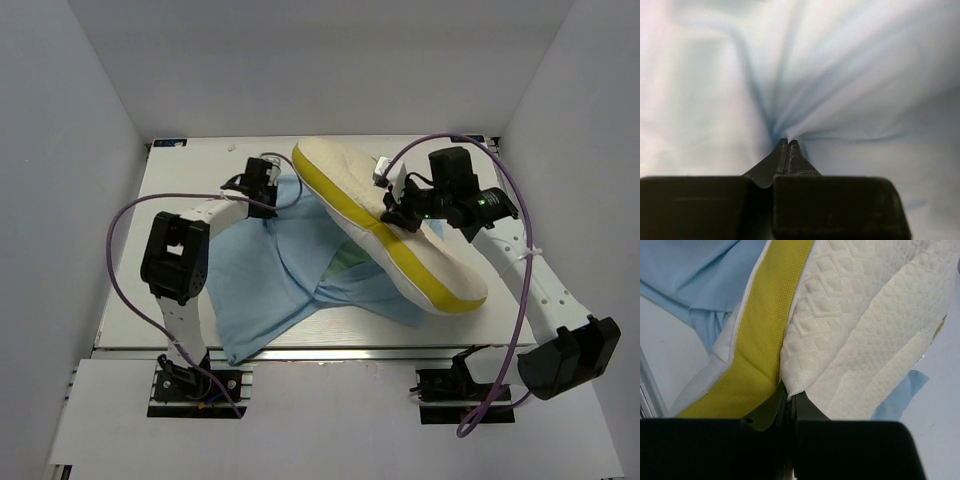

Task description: Put the pillow into the pillowcase

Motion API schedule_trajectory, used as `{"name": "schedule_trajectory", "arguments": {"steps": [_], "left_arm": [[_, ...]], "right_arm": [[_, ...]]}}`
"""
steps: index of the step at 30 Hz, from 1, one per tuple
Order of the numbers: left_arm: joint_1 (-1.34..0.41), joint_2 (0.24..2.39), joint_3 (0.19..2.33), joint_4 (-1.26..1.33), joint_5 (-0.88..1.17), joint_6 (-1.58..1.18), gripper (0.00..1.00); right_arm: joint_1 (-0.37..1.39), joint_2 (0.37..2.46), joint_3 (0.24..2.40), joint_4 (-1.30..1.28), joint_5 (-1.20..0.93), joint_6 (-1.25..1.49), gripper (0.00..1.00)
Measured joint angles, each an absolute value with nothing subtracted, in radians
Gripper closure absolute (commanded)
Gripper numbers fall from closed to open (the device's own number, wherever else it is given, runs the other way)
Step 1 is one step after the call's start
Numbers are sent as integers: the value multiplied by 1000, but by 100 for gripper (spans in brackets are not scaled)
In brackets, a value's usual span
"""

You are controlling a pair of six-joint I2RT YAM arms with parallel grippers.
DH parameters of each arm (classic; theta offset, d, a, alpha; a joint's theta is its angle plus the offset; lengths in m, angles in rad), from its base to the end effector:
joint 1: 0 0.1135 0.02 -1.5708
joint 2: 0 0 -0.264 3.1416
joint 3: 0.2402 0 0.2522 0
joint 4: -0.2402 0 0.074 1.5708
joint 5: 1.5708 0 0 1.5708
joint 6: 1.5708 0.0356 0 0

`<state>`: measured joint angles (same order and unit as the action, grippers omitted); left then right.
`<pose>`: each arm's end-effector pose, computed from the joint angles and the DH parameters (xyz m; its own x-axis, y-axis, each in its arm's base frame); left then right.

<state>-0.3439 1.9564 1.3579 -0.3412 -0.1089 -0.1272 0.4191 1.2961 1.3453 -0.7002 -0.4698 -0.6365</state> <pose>0.3967 -0.1380 0.1814 -0.7888 0.1486 -0.5964 0.1762 0.9843 0.0122 0.2439 0.1263 0.3755 -0.0340 -0.5953 -0.8028 -0.8853 0.3906 -0.2522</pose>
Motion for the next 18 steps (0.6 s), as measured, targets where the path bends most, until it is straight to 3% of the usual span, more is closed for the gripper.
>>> {"name": "schedule_trajectory", "arguments": {"steps": [9, 14, 18], "left_arm": [[-91, 1887, 1374, -367, -79, -193, 100], [-82, 1879, 1430, -416, -74, -192, 100], [-87, 1879, 1491, -442, -59, -193, 100]], "right_arm": [[419, 1195, 1324, -767, -559, -816, 100], [475, 1158, 1292, -809, -621, -960, 100], [616, 1134, 1188, -815, -591, -1053, 100]]}}
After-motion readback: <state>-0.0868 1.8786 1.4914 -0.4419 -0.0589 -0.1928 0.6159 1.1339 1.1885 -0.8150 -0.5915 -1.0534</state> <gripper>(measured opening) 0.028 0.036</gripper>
